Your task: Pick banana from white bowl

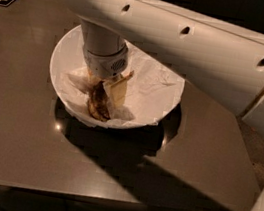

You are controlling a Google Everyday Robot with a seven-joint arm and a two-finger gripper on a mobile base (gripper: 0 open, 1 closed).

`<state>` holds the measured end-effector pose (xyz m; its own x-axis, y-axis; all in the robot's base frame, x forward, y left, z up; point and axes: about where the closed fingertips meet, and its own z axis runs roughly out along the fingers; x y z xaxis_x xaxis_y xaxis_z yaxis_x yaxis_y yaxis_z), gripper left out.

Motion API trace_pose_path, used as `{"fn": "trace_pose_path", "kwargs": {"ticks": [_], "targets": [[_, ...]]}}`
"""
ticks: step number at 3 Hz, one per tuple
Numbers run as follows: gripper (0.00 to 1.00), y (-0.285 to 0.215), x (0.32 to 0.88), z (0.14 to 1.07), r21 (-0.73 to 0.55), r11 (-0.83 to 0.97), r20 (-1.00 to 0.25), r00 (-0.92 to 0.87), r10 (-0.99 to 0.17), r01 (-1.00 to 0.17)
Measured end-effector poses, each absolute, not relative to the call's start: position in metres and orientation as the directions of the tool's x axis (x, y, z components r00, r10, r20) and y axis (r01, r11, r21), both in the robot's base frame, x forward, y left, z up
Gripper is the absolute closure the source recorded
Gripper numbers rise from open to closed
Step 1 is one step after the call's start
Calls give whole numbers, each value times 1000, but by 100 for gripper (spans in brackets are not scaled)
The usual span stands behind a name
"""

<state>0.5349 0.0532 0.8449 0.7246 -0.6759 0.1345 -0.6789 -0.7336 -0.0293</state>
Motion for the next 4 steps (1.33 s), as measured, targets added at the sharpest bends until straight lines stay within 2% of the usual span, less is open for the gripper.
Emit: {"fn": "trace_pose_path", "kwargs": {"ticks": [2,3,4], "targets": [[92,53,535,845,-29,-734,135,725,-676,-679],[100,53,535,845,-29,-734,135,725,-676,-679],[100,48,523,857,-47,-718,119,710,-695,-695]]}}
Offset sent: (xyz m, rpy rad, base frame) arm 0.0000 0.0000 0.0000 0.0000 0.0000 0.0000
